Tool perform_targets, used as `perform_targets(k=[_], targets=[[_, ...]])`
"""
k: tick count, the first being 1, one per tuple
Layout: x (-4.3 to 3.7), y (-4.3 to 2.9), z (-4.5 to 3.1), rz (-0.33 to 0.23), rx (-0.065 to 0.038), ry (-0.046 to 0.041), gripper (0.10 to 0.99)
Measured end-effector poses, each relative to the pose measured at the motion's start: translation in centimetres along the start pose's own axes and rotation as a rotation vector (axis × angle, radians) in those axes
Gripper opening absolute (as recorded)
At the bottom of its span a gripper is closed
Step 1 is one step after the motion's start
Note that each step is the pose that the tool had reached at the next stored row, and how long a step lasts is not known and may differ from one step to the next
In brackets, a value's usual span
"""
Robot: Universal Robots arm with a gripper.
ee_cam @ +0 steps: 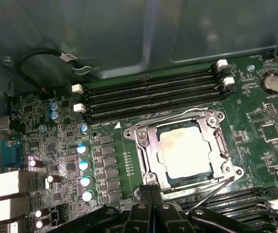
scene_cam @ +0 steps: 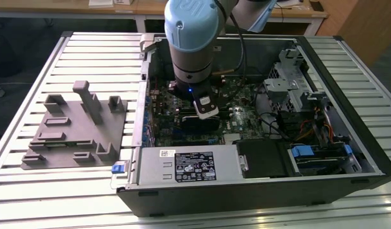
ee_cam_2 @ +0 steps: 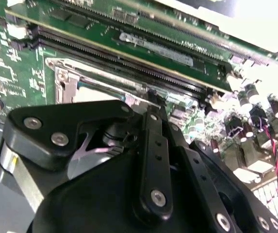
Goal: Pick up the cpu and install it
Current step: 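Install the second cpu locking lever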
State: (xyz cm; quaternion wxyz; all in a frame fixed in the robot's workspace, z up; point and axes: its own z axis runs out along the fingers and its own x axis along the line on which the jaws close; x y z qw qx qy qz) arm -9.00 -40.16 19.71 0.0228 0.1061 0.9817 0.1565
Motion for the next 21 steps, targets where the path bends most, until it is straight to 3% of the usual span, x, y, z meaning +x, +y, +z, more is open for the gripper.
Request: perform_targets(k=[10,17,21], targets=[[-0.04,1.22,-3.72,0.000,0.000,0.0002,0.106],[-0.17,1.57,-4.68,0.002,0.000,-0.0007,0.106],[-0.80,1.72,-4.70,0.006,0.000,-0.0017,0.106]])
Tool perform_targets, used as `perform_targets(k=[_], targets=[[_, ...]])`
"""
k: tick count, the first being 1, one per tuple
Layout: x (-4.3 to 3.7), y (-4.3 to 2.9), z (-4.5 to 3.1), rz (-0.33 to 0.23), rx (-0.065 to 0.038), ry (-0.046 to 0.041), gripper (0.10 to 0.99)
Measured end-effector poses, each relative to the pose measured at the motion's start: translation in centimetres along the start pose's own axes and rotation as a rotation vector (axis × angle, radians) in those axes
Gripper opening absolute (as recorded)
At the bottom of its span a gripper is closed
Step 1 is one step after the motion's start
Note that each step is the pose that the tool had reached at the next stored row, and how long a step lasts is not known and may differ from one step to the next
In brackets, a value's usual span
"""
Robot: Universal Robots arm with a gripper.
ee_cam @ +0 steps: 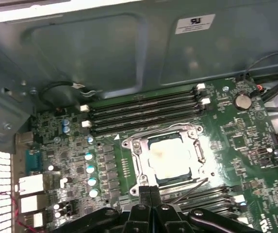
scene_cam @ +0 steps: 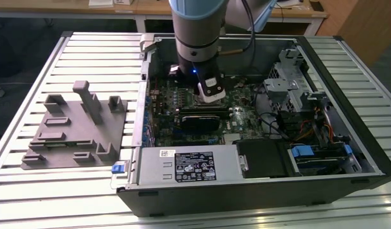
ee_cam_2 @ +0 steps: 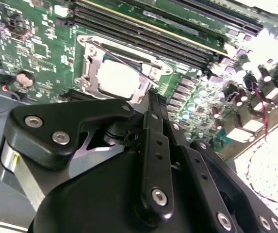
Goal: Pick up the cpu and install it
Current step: 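Install the second cpu locking lever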
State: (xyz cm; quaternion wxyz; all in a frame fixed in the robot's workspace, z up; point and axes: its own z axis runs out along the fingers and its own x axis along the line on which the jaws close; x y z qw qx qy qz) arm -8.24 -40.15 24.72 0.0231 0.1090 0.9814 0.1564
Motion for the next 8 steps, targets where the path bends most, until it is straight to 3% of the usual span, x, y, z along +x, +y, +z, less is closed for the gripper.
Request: perform_targets(k=[8], targets=[[-0.83,-0.05,0.01,0.009,0.001,-0.0029,0.106]])
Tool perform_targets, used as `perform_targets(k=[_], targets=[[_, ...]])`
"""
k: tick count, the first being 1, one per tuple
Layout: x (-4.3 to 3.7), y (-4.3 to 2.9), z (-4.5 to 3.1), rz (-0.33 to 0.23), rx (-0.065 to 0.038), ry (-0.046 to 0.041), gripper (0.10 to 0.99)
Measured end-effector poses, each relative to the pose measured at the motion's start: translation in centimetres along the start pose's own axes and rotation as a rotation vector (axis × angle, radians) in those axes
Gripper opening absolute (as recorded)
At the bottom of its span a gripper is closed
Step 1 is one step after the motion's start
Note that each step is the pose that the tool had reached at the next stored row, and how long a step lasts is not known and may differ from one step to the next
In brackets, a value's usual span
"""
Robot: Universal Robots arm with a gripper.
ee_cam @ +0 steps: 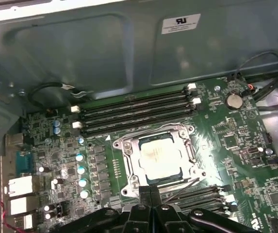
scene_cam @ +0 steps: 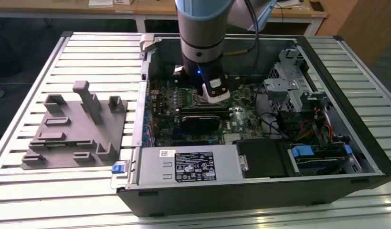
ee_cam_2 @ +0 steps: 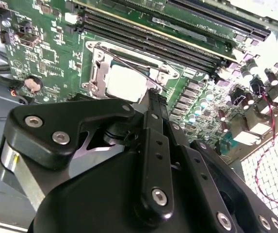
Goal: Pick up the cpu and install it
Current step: 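Install the second cpu locking lever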
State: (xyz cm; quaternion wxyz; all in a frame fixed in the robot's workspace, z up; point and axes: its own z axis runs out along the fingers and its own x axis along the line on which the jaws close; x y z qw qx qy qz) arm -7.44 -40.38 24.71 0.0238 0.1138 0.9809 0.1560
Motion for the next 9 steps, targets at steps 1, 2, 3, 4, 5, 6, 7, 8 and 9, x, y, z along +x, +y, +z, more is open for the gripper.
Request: perform_targets(k=[1,2,3,4,5,6,7,8,9], targets=[[-0.07,-0.01,0.00,0.001,0.002,-0.0008,0.106],[-0.18,-0.03,-0.01,0.001,0.013,-0.0032,0.106],[-0.28,-0.04,-0.01,0.001,0.028,-0.0067,0.106],[-0.33,-0.05,-0.02,0.000,0.033,-0.0079,0.106],[-0.41,-0.06,-0.01,0.000,0.038,-0.0090,0.106],[-0.48,-0.07,0.01,0.000,0.040,-0.0095,0.106],[-0.64,-0.15,0.12,0.000,0.044,-0.0091,0.106],[-0.67,-0.22,0.24,0.000,0.044,-0.0085,0.106],[-0.68,-0.32,0.38,0.001,0.044,-0.0075,0.106]])
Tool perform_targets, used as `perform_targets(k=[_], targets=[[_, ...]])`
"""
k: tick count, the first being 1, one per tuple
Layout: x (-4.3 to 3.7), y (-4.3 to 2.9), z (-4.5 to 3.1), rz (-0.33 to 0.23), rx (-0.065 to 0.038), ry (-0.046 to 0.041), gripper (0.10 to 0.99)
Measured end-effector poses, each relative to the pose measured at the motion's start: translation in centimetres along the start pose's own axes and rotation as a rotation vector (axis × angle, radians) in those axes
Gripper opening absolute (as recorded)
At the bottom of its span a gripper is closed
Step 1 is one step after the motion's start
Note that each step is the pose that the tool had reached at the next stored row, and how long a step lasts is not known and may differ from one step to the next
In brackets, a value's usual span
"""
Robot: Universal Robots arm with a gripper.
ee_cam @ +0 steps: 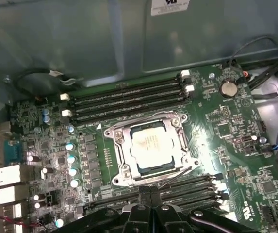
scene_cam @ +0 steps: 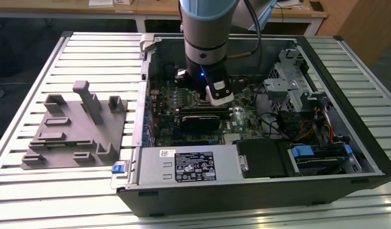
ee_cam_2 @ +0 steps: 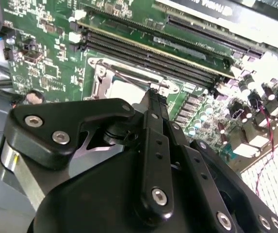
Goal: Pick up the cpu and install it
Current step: 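Install the second cpu locking lever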
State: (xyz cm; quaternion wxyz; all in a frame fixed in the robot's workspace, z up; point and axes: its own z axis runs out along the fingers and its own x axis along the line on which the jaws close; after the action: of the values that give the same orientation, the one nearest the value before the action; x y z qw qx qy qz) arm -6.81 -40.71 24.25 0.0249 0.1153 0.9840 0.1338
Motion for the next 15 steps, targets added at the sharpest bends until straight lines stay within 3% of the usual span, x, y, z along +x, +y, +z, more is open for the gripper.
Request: perform_targets(k=[10,12,15], targets=[[0.33,-0.77,1.67,-0.074,-0.004,0.0263,0.106],[0.63,-0.93,1.96,-0.086,-0.009,0.0308,0.106],[1.01,-1.11,2.29,-0.099,-0.025,0.0375,0.106]])
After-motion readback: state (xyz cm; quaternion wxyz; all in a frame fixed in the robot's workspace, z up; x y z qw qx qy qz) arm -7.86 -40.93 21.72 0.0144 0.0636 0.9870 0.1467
